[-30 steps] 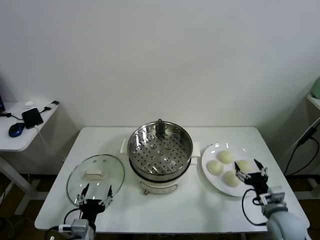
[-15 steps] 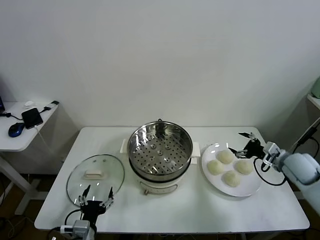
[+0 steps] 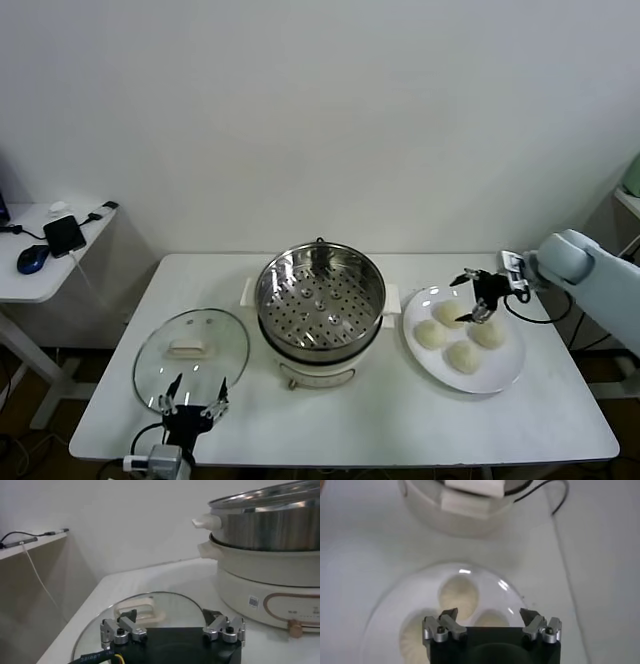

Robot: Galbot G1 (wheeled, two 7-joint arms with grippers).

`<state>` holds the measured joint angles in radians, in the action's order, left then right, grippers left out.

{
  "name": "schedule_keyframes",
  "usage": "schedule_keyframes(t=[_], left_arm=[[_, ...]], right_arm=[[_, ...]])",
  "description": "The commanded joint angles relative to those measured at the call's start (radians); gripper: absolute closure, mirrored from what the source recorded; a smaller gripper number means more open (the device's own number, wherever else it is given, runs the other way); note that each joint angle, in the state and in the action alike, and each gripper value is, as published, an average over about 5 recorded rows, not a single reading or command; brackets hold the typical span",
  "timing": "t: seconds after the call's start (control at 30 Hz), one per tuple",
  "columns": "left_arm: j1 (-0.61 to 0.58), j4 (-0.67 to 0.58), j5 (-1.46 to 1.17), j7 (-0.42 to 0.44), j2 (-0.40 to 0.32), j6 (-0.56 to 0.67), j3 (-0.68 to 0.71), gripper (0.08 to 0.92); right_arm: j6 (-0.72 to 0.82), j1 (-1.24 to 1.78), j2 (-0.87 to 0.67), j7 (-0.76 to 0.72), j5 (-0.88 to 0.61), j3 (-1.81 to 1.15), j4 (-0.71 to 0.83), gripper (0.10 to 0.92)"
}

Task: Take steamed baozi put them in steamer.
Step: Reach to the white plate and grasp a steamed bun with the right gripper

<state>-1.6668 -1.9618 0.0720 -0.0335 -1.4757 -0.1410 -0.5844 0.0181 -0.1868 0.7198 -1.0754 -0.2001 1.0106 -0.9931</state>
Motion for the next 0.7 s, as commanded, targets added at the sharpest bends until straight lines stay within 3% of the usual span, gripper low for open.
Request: schedule_keyframes(t=[0.03, 0.7], left_arm=[[0.006, 0.013, -0.002, 0.002, 0.001, 0.001, -0.003, 0.177], [0.018, 0.041, -0.002, 0.002, 0.001, 0.000, -0.002, 0.177]], right_arm=[[-0.017, -0.181, 0.199, -0.089, 0.039, 0.279, 0.276, 0.203], [0.002, -0.001, 0.306, -0.042, 0.090, 0.124, 0.422, 0.203]])
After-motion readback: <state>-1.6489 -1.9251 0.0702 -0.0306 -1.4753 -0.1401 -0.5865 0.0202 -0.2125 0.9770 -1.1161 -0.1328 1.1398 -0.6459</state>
